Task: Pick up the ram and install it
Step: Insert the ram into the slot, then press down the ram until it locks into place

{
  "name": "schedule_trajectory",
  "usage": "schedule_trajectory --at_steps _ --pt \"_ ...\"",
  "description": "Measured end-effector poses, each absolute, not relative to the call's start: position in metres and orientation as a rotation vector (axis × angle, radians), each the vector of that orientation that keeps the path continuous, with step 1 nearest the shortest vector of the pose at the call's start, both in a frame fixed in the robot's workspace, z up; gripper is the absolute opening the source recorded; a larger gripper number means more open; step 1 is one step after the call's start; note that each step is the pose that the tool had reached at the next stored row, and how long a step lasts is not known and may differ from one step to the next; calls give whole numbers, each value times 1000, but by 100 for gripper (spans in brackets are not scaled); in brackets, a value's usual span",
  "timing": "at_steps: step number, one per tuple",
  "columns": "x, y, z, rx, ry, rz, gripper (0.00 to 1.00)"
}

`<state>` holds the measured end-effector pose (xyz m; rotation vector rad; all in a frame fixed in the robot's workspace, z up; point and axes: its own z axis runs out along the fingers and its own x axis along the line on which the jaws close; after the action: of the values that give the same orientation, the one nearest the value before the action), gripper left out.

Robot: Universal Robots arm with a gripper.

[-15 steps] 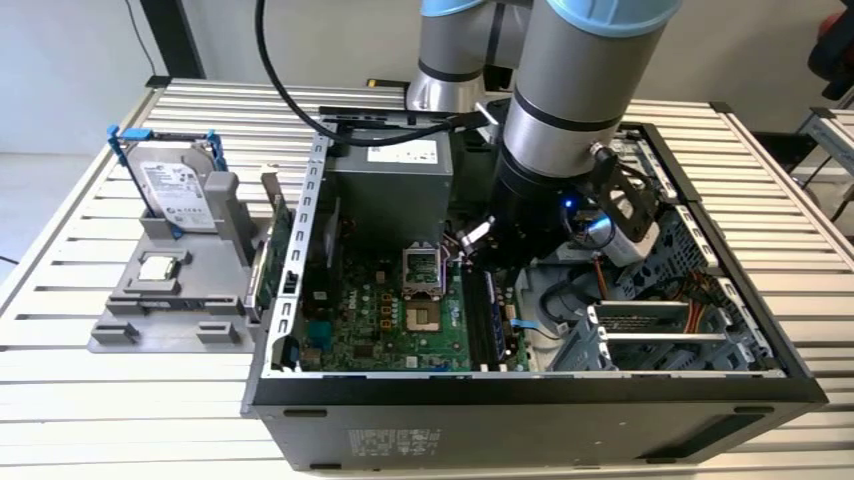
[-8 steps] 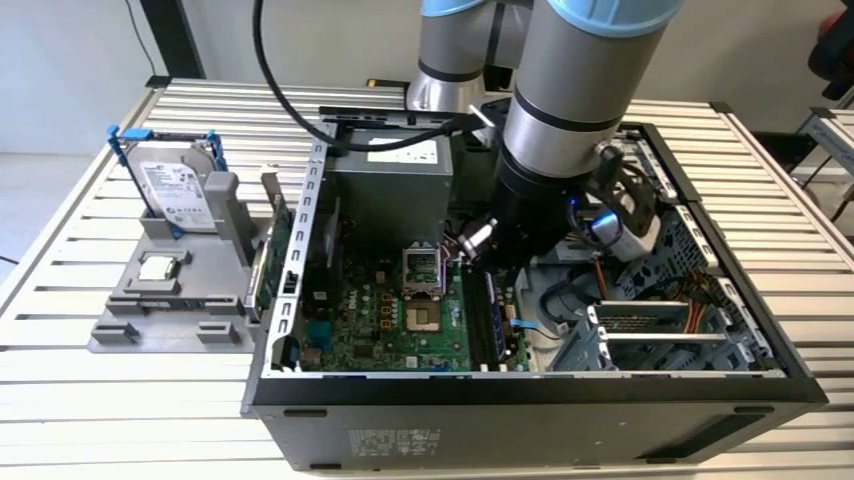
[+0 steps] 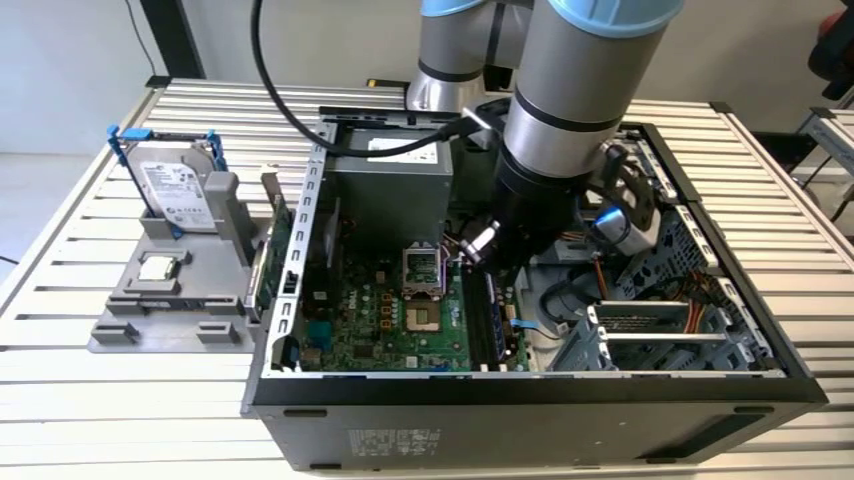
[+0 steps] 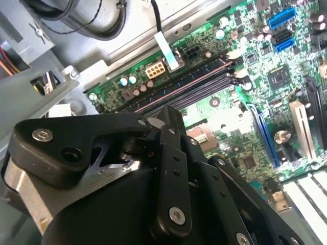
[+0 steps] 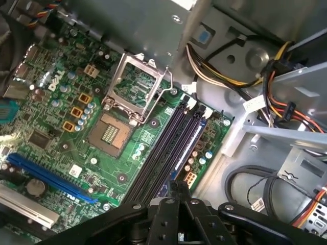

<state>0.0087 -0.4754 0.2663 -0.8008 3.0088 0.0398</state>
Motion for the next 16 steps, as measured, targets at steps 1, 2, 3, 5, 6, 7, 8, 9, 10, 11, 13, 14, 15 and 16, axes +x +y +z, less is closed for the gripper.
schedule_trajectory --at_steps 1,2,3,5,6,7,8,9,10,11,13,14,15,16 --pt "9 -475 266 -817 3005 40 0" --pt "9 -475 266 -832 3001 40 0" --pt "9 -475 266 -845 2997 41 0" --pt "9 -475 266 -872 2989 41 0" --pt "9 -475 266 -886 2986 41 0" --pt "9 -475 266 -900 2981 41 0" --pt "9 -475 266 -914 2977 41 0" --pt "9 -475 266 -928 2973 42 0" --pt "9 -475 266 -939 2970 42 0" --pt "9 -475 266 -951 2966 42 0" --pt "9 -475 266 -977 2958 42 0" --pt "9 -475 266 -989 2954 43 0" --pt "9 -475 266 -1000 2950 43 0" --pt "9 -475 266 -1011 2947 43 0"
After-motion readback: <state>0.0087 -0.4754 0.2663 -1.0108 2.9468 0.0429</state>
